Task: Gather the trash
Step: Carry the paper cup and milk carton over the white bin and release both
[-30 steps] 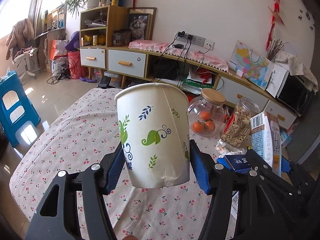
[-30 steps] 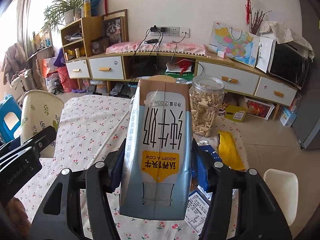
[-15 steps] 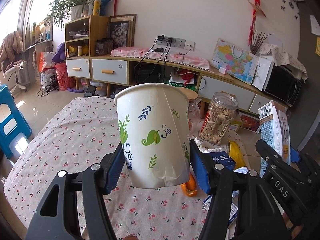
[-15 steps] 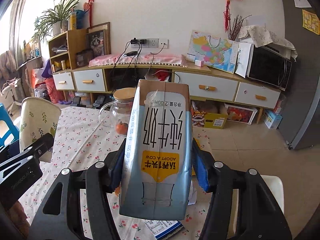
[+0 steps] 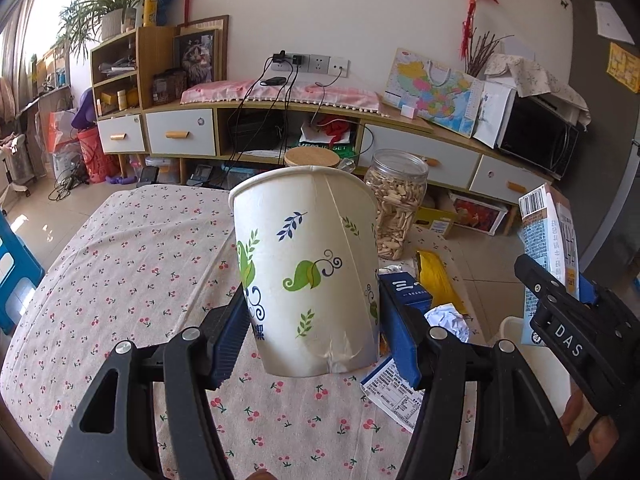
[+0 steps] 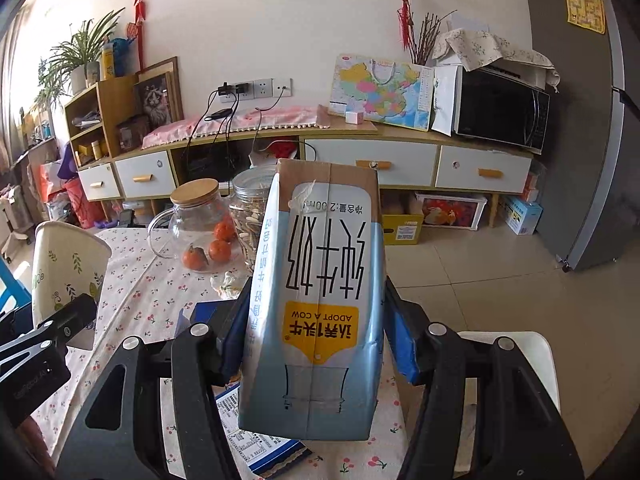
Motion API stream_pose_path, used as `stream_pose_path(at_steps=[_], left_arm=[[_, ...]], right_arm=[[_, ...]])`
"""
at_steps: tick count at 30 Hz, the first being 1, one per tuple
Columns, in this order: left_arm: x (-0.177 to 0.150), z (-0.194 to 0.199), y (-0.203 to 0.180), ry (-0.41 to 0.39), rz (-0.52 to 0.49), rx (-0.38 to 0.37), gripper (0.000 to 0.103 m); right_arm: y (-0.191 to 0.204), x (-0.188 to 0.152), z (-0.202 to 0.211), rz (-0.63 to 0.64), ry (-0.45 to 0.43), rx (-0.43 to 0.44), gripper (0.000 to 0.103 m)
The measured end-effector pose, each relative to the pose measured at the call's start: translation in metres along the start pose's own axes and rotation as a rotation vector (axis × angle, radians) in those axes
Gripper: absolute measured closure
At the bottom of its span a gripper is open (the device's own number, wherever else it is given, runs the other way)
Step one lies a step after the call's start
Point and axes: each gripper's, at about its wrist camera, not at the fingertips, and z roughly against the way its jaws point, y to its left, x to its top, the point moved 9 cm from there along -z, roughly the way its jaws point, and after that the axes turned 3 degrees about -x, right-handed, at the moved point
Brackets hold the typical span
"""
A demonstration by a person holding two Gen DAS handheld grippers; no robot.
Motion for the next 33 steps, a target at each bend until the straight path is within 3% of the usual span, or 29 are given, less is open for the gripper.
stream_pose_path(at_steps=[14, 33], left_arm=[[-0.002, 0.003, -0.066, -0.023, -0.087, -0.044, 0.042], [-0.017, -0.002, -0.156, 0.013, -0.165, -0.133, 0.041]], right_arm=[[-0.06, 0.006, 0.013, -0.035, -0.044, -0.076, 0.047], [-0.176, -0.014, 0.0, -0.132, 0.033, -0.296, 0.047]])
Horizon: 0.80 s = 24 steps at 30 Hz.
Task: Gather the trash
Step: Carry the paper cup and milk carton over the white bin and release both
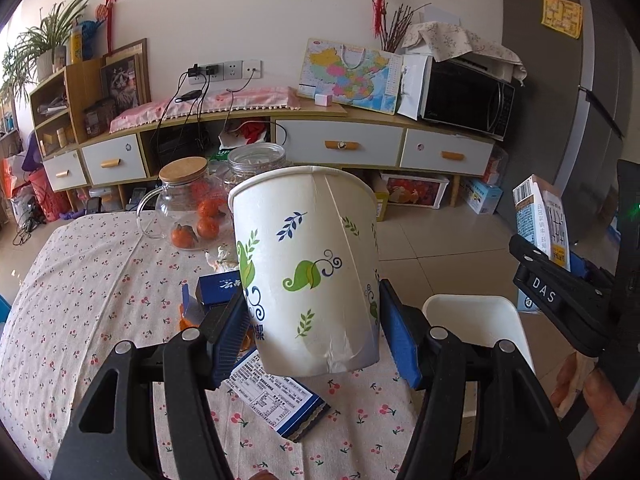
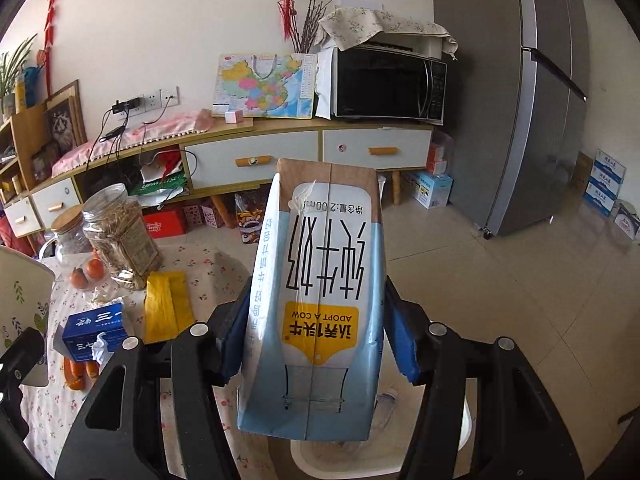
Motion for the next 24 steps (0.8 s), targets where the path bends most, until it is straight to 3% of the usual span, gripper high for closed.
stream_pose_path(at_steps=[4, 17, 24], left_arm=[[-0.003, -0.007, -0.02, 0.017, -0.01, -0.024, 0.041], [-0.016, -0.027, -0.089, 0.081, -0.062, -0.104, 0.041], [-0.029, -0.042, -0.131, 0.116, -0.108, -0.144, 0.041]], right_arm=[[-0.023, -0.003, -0.01, -0.025, 0.025, -0.055, 0.045], [-0.101, 0.007, -0.007, -0.231, 0.005, -0.159, 0.012], [-0.131, 0.01, -0.004, -0.32, -0.007, -0.187, 0.009]])
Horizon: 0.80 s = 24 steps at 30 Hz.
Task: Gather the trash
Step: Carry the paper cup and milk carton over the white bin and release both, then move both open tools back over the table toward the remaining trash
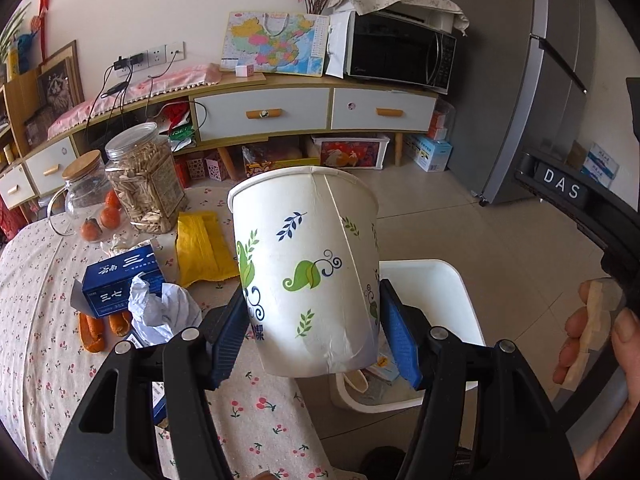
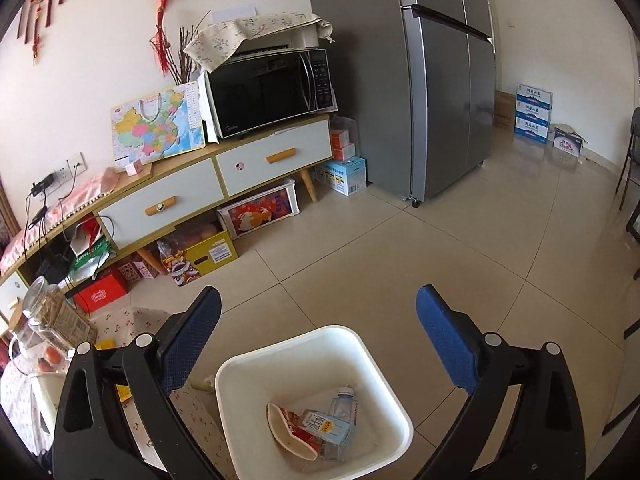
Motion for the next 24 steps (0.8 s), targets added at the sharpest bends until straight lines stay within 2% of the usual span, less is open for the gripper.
stream_pose_path(at_steps=[12, 16, 18, 21, 24], left_arm=[[0.0, -0.035, -0.049, 0.059, -0.003, -0.076, 0.039], [-0.001, -0.046, -0.057, 0.106, -0.001, -0.103, 0.037], [-0.003, -0.05, -0.059, 0.125, 0.001, -0.109, 0.032], [-0.006, -0.049, -0.055, 0.129, -0.01, -0.094, 0.026], [-0.006, -0.045, -0.041, 0.106, -0.022, -0.033, 0.019]], right_arm=[[-0.021, 0.009, 0.001, -0.072, -0.01, -0.011, 0.008], [-0.026, 0.009, 0.002, -0.084, -0.012, -0.019, 0.008], [-0.029, 0.01, 0.003, -0.088, -0.015, -0.023, 0.008], [-0.028, 0.009, 0.003, -0.087, -0.014, -0.024, 0.007], [-0.022, 0.006, 0.004, -0.078, -0.006, -0.017, 0.007]])
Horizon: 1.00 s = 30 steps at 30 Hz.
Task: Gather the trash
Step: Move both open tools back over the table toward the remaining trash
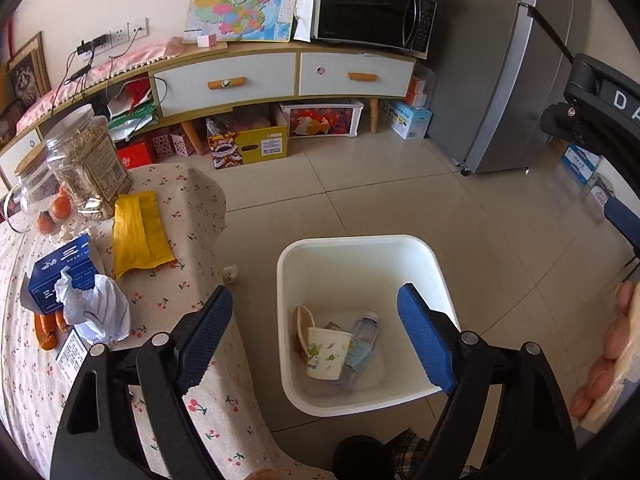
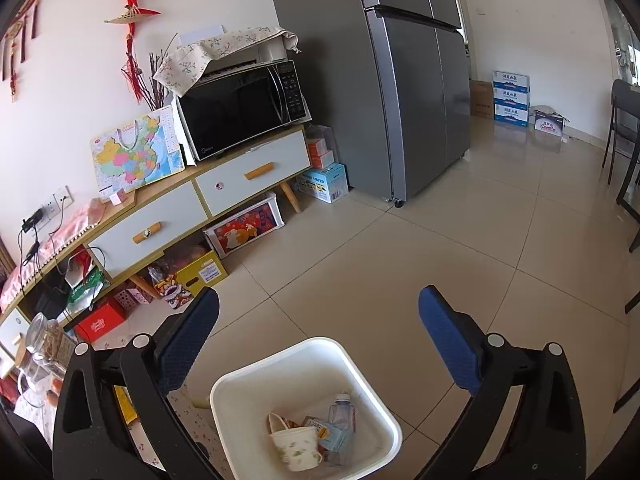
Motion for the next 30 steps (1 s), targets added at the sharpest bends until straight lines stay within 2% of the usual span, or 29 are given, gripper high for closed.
stream_pose_path(at_steps=[7, 10, 19, 30], left_arm=[[0.007, 0.029, 0.053, -0.1, -0.01, 0.188, 0.014], [0.012, 0.046, 0.073, -0.148, 0.001, 0.242, 0.014], [0.015, 0.084, 0.121, -0.215, 0.043, 0.325, 0.013], [0.0, 0.109, 0.18, -0.216, 0.098, 0.394, 0.012]], right_arm=[[0.026, -0.013, 0.006, 0.051, 0.013, 0.033, 0.007], [0.042, -0.023, 0.012, 0.092, 0.017, 0.053, 0.007], [0.101, -0.053, 0.034, 0.224, 0.011, 0.139, 0.007], [0.16, -0.091, 0.064, 0.356, 0.002, 0.269, 0.007]])
